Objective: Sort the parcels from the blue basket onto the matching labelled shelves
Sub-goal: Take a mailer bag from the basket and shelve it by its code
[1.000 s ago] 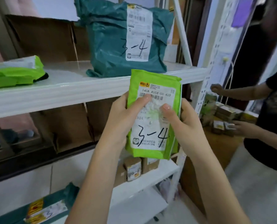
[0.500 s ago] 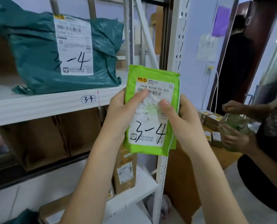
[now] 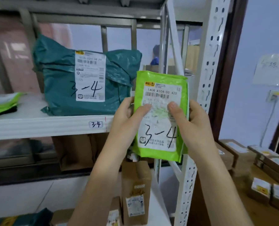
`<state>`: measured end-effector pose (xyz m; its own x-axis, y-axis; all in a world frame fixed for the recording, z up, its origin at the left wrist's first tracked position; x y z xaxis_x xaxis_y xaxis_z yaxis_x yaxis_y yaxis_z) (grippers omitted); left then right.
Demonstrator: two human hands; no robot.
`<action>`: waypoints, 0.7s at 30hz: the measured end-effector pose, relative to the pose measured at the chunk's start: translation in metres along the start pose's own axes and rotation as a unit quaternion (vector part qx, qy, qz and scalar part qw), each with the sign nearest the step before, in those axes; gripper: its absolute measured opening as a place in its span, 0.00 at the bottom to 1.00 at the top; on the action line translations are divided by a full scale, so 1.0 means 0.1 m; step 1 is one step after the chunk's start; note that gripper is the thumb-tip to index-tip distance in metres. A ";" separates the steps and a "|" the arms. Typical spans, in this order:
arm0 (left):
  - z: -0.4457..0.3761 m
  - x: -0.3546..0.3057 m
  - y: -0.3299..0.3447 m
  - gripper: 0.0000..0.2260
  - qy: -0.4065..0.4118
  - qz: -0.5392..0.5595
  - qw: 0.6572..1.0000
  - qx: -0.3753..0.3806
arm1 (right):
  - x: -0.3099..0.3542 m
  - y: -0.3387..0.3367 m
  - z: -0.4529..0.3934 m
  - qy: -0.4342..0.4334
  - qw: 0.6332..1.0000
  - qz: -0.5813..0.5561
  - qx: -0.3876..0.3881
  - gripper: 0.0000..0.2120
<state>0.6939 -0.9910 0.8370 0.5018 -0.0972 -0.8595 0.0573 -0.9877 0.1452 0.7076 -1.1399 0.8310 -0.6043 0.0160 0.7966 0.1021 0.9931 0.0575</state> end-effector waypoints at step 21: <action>-0.66 -0.03 0.12 0.10 0.172 -0.642 0.724 -0.184 | -0.26 0.40 -1.09 -0.010 0.890 0.453 0.049 0.16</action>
<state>0.7496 -0.9948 0.8734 0.0136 0.9711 -0.2382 0.8620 -0.1321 -0.4894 0.8132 -1.1132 0.8785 -0.3226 0.8167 0.4784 0.4863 0.5767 -0.6565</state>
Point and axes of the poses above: each hand's wrist, its own z-axis away from the middle knuckle, its own y-axis out of the palm, x = y × z, the point moved 4 cm from there along -z, towards the middle knuckle
